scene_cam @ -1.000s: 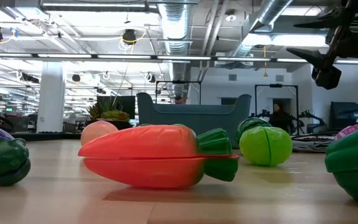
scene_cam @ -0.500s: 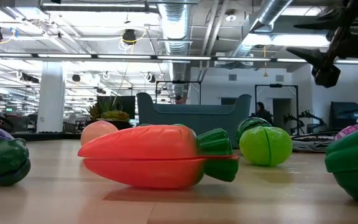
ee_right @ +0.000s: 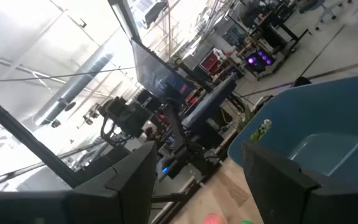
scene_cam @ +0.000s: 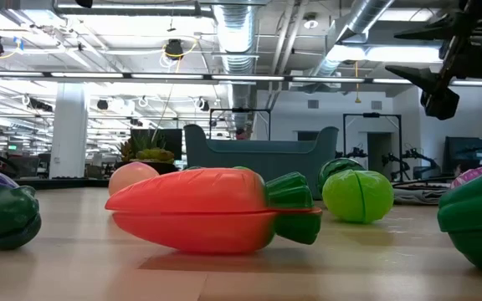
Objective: Pick and placing Produce into tupperware
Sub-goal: Put the peach into the blue bin
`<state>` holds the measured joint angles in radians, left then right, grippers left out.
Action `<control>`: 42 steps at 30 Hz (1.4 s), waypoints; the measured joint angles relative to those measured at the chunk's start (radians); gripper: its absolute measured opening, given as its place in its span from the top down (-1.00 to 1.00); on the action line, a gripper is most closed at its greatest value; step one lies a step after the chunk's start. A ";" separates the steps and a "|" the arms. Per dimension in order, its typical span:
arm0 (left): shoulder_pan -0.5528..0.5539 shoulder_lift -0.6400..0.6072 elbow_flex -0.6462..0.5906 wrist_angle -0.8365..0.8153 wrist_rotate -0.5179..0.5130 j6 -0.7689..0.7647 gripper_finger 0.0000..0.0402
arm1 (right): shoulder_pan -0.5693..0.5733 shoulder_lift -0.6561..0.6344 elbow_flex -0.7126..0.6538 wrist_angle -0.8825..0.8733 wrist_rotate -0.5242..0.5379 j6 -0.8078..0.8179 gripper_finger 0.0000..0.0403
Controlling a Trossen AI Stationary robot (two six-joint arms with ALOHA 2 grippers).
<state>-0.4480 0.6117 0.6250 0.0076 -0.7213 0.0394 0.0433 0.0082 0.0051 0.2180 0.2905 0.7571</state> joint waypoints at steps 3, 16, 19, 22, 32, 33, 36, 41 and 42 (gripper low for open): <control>0.000 -0.007 0.000 -0.002 0.038 -0.042 0.76 | 0.000 0.000 0.000 0.000 -0.001 0.003 -0.27; 0.000 0.024 0.000 -0.357 0.059 -0.313 0.67 | 0.075 0.118 0.104 -0.001 -0.027 -0.149 -0.15; 0.000 0.045 0.000 -0.382 0.082 -0.323 0.63 | 0.119 0.256 0.168 -0.038 -0.025 -0.212 -0.03; 0.000 0.072 0.000 -0.415 0.117 -0.320 0.60 | 0.151 0.397 0.242 -0.058 -0.026 -0.240 0.09; 0.000 0.217 0.000 -0.481 0.317 -0.374 0.34 | 0.197 0.692 0.451 -0.122 -0.058 -0.310 0.01; 0.000 0.233 0.000 -0.479 0.316 -0.373 0.31 | 0.200 0.707 0.471 -0.120 -0.058 -0.319 -0.03; 0.000 0.282 0.000 -0.454 0.297 -0.349 0.22 | 0.204 0.740 0.516 -0.126 -0.057 -0.355 -0.19; 0.000 0.363 0.000 -0.398 0.296 -0.301 0.11 | 0.200 0.759 0.548 -0.152 -0.055 -0.375 -0.32; 0.000 0.378 0.000 -0.389 0.296 -0.296 0.10 | 0.196 0.758 0.549 -0.161 -0.055 -0.375 -0.32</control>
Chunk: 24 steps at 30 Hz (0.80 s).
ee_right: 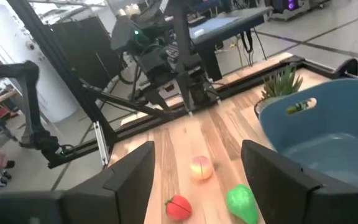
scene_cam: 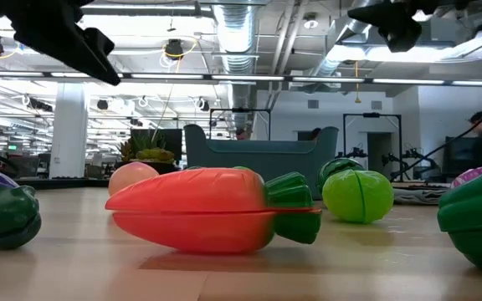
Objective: Pick and placing Produce into tupperware
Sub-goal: Put the peach into the blue bin
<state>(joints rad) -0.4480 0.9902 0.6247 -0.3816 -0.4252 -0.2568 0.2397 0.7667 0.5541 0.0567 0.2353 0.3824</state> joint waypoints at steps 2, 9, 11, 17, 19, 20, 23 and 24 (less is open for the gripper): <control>0.000 0.028 0.000 0.011 0.000 0.001 0.08 | 0.000 0.000 0.000 -0.005 0.001 0.009 -0.32; 0.003 0.117 0.000 0.053 0.010 0.034 0.07 | 0.000 -0.002 0.000 -0.005 0.001 0.017 -0.32; 0.006 0.136 0.000 0.059 0.010 0.045 0.07 | 0.000 -0.002 0.000 -0.005 0.001 0.017 -0.32; 0.066 0.186 0.031 0.051 0.054 0.038 0.03 | 0.000 -0.002 0.000 -0.027 0.001 0.018 -0.32; 0.086 0.205 0.049 0.050 0.058 0.065 -0.02 | -0.001 -0.002 0.000 -0.033 0.001 0.018 -0.32; 0.095 0.216 0.060 0.051 0.061 0.086 -0.04 | -0.001 -0.002 0.000 -0.037 0.001 0.018 -0.32; 0.119 0.263 0.096 0.037 0.089 0.165 -0.12 | -0.001 -0.002 0.000 -0.052 0.001 0.018 -0.32; 0.128 0.282 0.107 0.029 0.107 0.187 -0.14 | -0.001 -0.002 0.000 -0.054 0.001 0.018 -0.32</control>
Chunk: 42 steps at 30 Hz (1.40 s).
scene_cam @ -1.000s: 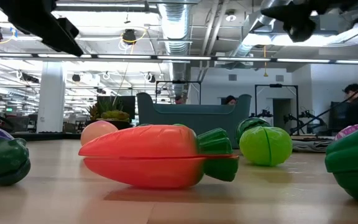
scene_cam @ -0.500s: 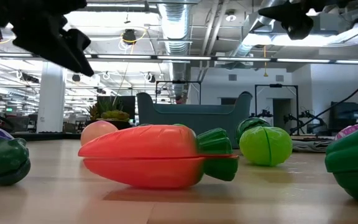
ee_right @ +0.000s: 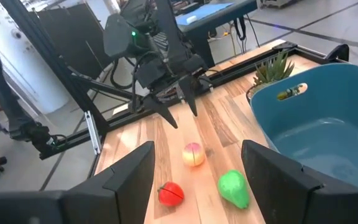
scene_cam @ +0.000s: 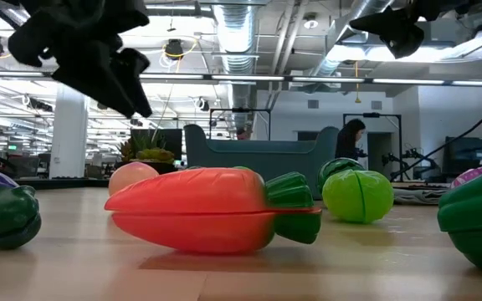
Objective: Pick and placing Produce into tupperware
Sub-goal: Put the peach into the blue bin
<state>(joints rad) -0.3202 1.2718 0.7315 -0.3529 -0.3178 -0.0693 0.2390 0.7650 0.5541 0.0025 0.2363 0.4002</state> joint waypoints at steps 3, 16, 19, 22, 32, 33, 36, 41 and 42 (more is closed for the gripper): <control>0.024 0.054 0.026 -0.038 0.066 0.031 -0.18 | 0.000 0.000 0.000 0.001 0.000 0.000 -0.32; 0.092 0.187 0.087 -0.061 0.184 0.058 -0.19 | 0.003 0.000 0.000 0.001 0.000 0.011 -0.32; 0.100 0.188 0.087 -0.060 0.187 0.058 -0.19 | 0.003 0.000 0.000 0.001 0.000 0.011 -0.32; 0.110 0.188 0.087 -0.056 0.190 0.058 -0.19 | 0.003 0.000 0.000 -0.002 0.000 0.011 -0.31; 0.128 0.253 0.088 -0.037 0.274 0.012 -0.19 | 0.003 0.000 0.000 -0.009 0.000 0.011 -0.31; 0.128 0.266 0.088 -0.032 0.283 0.006 -0.19 | 0.003 0.000 0.000 -0.014 0.000 0.011 -0.31; 0.128 0.292 0.089 -0.025 0.296 -0.004 -0.19 | 0.003 0.000 0.000 -0.019 0.000 0.011 -0.31; 0.128 0.324 0.092 0.024 0.306 -0.013 -0.19 | 0.003 0.000 0.000 -0.023 0.000 0.011 -0.31; 0.128 0.326 0.092 0.034 0.306 -0.013 -0.19 | 0.003 0.001 0.000 -0.026 0.000 0.011 -0.31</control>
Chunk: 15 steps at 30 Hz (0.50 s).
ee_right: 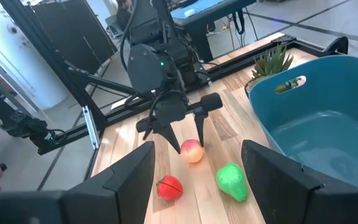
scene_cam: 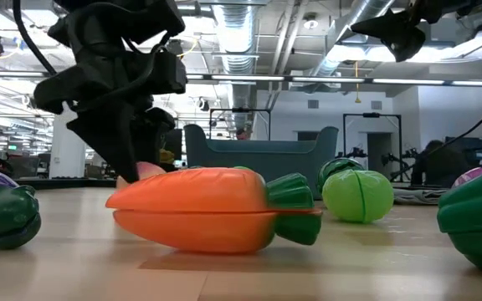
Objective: Pick and placing Produce into tupperware
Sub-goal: Put the peach into the blue bin
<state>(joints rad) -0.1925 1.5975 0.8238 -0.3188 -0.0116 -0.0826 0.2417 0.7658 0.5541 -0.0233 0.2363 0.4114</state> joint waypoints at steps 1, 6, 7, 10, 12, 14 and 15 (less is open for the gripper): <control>0.000 0.000 0.000 0.003 0.000 0.000 -0.19 | 0.000 0.000 0.000 0.000 0.000 0.000 -0.31; 0.009 0.000 -0.001 0.002 0.002 0.007 -0.19 | 0.000 0.000 0.000 -0.002 0.000 0.000 -0.31; 0.010 0.001 -0.001 0.002 0.003 0.007 -0.19 | 0.000 0.000 0.000 -0.003 0.000 0.000 -0.31; 0.010 0.005 -0.002 0.004 -0.002 0.009 -0.19 | 0.000 0.000 0.000 -0.003 0.000 0.000 -0.31; 0.010 0.005 -0.002 0.004 -0.004 0.008 -0.19 | 0.000 0.000 0.000 -0.004 0.000 0.000 -0.31; 0.010 0.005 -0.002 0.003 -0.005 0.008 -0.19 | 0.000 0.000 0.000 -0.005 0.000 0.000 -0.31; 0.010 0.005 -0.002 0.003 -0.005 0.008 -0.19 | 0.000 0.000 0.000 -0.005 0.000 0.000 -0.31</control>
<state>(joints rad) -0.1822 1.6028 0.8219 -0.3161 -0.0168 -0.0744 0.2417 0.7654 0.5541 -0.0288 0.2363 0.4114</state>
